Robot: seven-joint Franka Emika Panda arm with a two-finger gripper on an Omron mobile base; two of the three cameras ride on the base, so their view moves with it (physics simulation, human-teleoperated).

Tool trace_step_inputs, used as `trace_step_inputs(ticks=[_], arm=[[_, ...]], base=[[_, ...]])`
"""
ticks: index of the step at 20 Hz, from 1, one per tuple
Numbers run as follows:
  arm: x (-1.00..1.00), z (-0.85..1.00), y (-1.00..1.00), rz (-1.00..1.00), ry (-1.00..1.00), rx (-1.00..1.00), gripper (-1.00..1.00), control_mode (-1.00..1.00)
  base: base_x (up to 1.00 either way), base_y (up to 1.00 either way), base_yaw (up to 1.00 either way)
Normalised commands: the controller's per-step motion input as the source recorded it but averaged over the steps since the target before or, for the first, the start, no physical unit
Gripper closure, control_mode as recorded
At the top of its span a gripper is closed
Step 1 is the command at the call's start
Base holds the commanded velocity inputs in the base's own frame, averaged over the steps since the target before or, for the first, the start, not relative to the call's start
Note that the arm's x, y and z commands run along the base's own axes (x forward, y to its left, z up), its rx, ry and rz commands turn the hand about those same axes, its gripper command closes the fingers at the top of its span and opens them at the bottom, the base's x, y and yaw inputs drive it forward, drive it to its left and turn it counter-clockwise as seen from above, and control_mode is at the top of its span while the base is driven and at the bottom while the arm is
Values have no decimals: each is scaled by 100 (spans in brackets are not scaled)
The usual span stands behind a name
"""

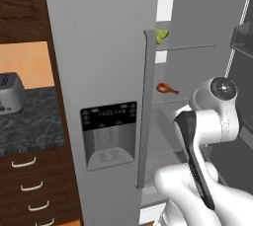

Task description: Place one lemon wedge and one chicken drumstick in each tupperware on the nearby counter, to pack two identical lunches.

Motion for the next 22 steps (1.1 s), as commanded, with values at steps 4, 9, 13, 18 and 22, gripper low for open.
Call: trace_step_inputs(ticks=[4,9,13,18,22], arm=[[0,0,0,0,0,0,-100,100],[0,0,0,0,0,0,-100,100],[14,-3,3,0,0,0,-100,-100],[56,-19,-1,0,0,0,-100,-100],[66,-41,-15,0,0,12,-100,-100]], base=[[51,-25,0],[22,-52,0],[32,-5,0],[0,0,0],[0,0,0]])
